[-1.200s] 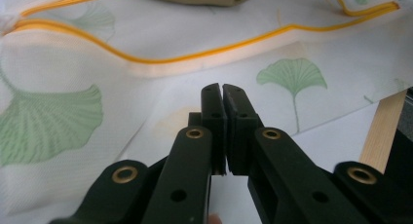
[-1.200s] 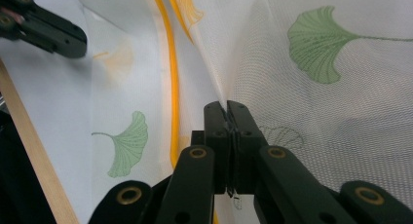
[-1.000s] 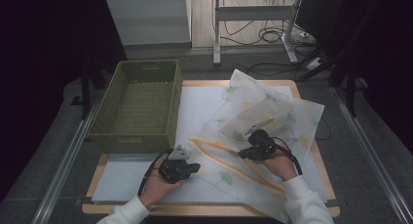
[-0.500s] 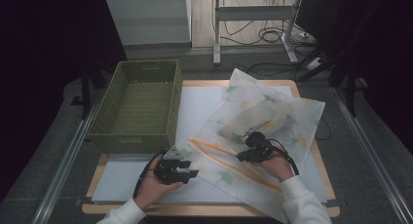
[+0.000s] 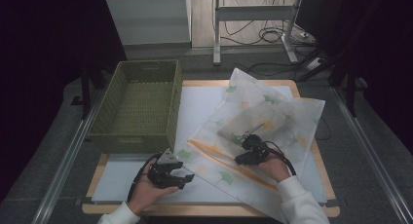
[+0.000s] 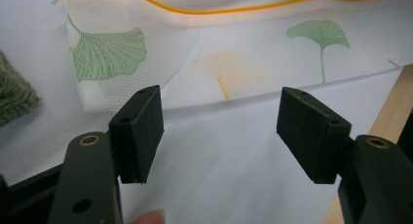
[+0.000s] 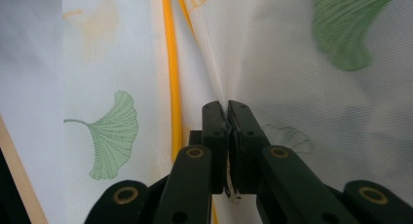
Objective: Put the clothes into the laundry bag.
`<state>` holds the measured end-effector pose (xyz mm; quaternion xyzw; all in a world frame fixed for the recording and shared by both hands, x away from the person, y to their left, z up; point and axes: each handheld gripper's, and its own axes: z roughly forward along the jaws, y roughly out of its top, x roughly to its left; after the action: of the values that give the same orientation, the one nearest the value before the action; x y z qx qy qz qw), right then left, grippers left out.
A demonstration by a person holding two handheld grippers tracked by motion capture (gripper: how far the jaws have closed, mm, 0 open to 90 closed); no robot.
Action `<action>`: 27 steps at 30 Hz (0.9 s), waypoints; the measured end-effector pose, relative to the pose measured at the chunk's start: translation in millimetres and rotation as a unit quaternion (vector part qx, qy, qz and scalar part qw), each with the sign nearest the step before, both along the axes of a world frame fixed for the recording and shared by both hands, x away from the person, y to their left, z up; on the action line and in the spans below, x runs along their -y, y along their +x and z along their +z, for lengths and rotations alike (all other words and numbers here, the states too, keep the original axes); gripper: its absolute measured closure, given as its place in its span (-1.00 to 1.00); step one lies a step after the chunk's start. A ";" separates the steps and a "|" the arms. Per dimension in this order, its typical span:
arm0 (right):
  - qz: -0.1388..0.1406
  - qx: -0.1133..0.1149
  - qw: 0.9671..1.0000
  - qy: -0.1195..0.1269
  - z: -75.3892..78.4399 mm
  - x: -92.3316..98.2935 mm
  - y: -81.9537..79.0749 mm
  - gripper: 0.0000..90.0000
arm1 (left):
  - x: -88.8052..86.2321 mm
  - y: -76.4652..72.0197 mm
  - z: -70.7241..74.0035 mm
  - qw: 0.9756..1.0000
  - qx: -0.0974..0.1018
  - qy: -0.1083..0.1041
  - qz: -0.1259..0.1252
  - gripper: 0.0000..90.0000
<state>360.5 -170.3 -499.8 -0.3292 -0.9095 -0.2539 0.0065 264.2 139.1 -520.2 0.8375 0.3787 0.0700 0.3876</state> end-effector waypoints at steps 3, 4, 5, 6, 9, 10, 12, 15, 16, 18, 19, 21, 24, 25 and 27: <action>0.002 -0.003 1.000 -0.002 -2.4 -1.2 0.3 0.82 | -0.9 0.6 -0.6 1.000 -0.001 0.001 0.002 -0.27; 0.003 -0.003 1.000 -0.001 -2.5 -0.9 0.5 0.77 | -1.0 0.7 -0.7 1.000 -0.001 0.001 0.002 -0.27; 0.003 -0.003 1.000 0.000 -2.1 -0.4 0.5 0.70 | -1.1 0.8 -0.7 1.000 -0.001 0.001 0.002 -0.27; 0.004 -0.001 1.000 0.003 -1.0 0.4 0.4 0.61 | -1.0 0.8 -0.7 1.000 -0.001 0.001 0.002 -0.27; -0.003 0.011 1.000 0.025 7.6 5.8 0.1 0.54 | -1.1 0.8 -0.5 1.000 -0.001 0.001 0.002 -0.27; -0.007 0.014 0.999 0.031 10.0 7.6 0.3 0.57 | -1.2 0.8 -0.5 1.000 -0.001 0.001 0.002 -0.27; -0.017 0.020 0.999 0.047 15.1 12.7 1.2 0.61 | -1.1 0.9 -0.7 1.000 -0.001 0.002 0.002 -0.27; -0.026 0.025 0.998 0.049 15.2 15.9 2.1 0.63 | -1.3 1.1 -0.8 1.000 0.000 0.003 0.002 -0.28; -0.027 0.025 0.998 0.047 14.5 16.1 2.3 0.64 | -1.6 1.2 -0.8 1.000 0.000 0.002 0.003 -0.28; -0.027 0.026 0.998 0.044 13.7 16.5 2.3 0.62 | -2.2 1.5 -0.5 1.000 0.000 0.002 0.004 -0.28; -0.028 0.029 0.998 0.045 14.3 16.8 1.7 0.59 | -2.7 1.7 -0.3 1.000 0.001 0.002 0.004 -0.29; -0.030 0.039 0.998 0.049 17.6 18.7 -0.3 0.52 | -3.4 1.9 -0.1 1.000 0.001 0.001 0.006 -0.29; -0.036 0.067 0.995 0.061 25.4 24.6 -6.7 0.34 | -4.3 2.2 0.5 1.000 0.002 -0.001 0.008 -0.30; -0.040 0.078 0.994 0.067 27.9 26.8 -9.8 0.27 | -4.5 2.4 0.5 1.000 0.002 -0.002 0.007 -0.30; -0.042 0.094 0.992 0.077 31.9 31.6 -15.7 0.18 | -5.0 3.0 0.3 1.000 -0.001 -0.003 0.007 -0.30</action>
<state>344.8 -202.0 -467.9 -0.3401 -0.8692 -0.3532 -0.0640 267.3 144.1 -519.8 0.8338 0.3852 0.0711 0.3891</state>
